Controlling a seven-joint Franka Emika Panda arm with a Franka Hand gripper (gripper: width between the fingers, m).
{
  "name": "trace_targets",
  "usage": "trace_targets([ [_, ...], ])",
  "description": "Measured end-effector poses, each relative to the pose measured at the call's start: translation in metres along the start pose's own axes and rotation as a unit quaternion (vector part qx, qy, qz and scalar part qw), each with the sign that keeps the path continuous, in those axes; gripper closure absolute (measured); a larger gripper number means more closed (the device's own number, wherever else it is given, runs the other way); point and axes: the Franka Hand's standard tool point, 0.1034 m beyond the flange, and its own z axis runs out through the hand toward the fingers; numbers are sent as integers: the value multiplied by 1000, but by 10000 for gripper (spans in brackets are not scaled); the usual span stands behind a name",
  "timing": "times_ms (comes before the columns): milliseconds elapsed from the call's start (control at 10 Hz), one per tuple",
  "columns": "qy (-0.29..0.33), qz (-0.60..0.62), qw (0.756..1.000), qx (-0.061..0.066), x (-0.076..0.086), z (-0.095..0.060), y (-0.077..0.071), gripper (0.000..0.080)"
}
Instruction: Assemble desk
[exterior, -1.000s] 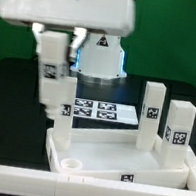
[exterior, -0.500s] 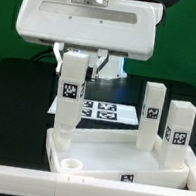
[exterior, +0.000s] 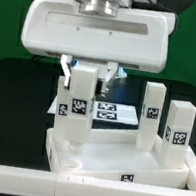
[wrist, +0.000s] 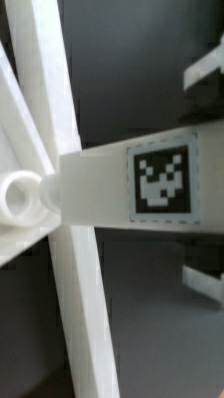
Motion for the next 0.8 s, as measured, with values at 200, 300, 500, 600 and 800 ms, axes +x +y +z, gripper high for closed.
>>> trace_targets([
  [200, -5, -5, 1000, -1, -5, 8, -4, 515],
  [300, -8, -6, 1000, -2, -7, 11, -4, 515],
  [500, -11, -12, 1000, -5, -10, 13, 3, 515],
  [600, -12, -14, 1000, -6, -10, 13, 5, 515],
  [800, -15, -13, 1000, -6, -12, 13, 7, 514],
])
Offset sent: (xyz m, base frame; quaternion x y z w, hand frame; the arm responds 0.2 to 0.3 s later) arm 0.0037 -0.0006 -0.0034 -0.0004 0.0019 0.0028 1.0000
